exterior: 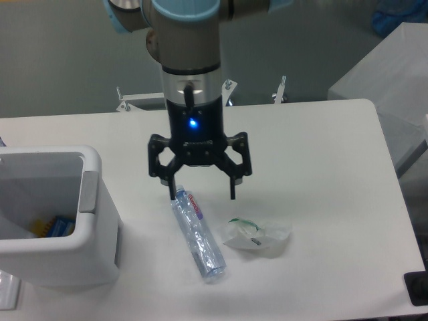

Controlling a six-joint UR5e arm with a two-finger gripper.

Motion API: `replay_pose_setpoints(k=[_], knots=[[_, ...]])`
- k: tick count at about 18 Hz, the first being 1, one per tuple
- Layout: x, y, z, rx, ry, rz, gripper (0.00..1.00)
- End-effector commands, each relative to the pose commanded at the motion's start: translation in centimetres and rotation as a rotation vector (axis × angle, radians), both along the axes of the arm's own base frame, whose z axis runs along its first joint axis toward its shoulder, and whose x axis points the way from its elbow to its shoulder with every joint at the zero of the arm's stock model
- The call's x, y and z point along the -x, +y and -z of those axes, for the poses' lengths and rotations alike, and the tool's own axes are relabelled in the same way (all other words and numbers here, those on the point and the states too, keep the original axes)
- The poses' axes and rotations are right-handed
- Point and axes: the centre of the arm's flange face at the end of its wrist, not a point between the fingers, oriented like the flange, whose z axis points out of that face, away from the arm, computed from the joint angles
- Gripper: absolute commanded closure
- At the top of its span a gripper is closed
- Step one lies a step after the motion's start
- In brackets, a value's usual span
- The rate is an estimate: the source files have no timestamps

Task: Place the trash in the trash can
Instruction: 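Move the gripper over the crumpled clear plastic bag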

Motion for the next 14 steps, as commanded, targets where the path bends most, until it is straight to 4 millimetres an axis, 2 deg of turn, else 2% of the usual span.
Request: replay_pose_setpoints(k=[5, 7, 11, 13, 14], knots=[[2.1, 0.1, 2.1, 0.027, -0.006, 0.007, 0.00], [3.7, -0.3, 2.6, 0.006, 0.012, -0.013, 0.00], [5.0, 0.8, 6.5, 0.006, -0.003, -0.046, 0.00], [5.4, 0.6, 7.3, 0.013, 0.000, -0.035, 0.00], [6.4, 0.1, 7.7, 0.020, 0.005, -0.025, 0.00]])
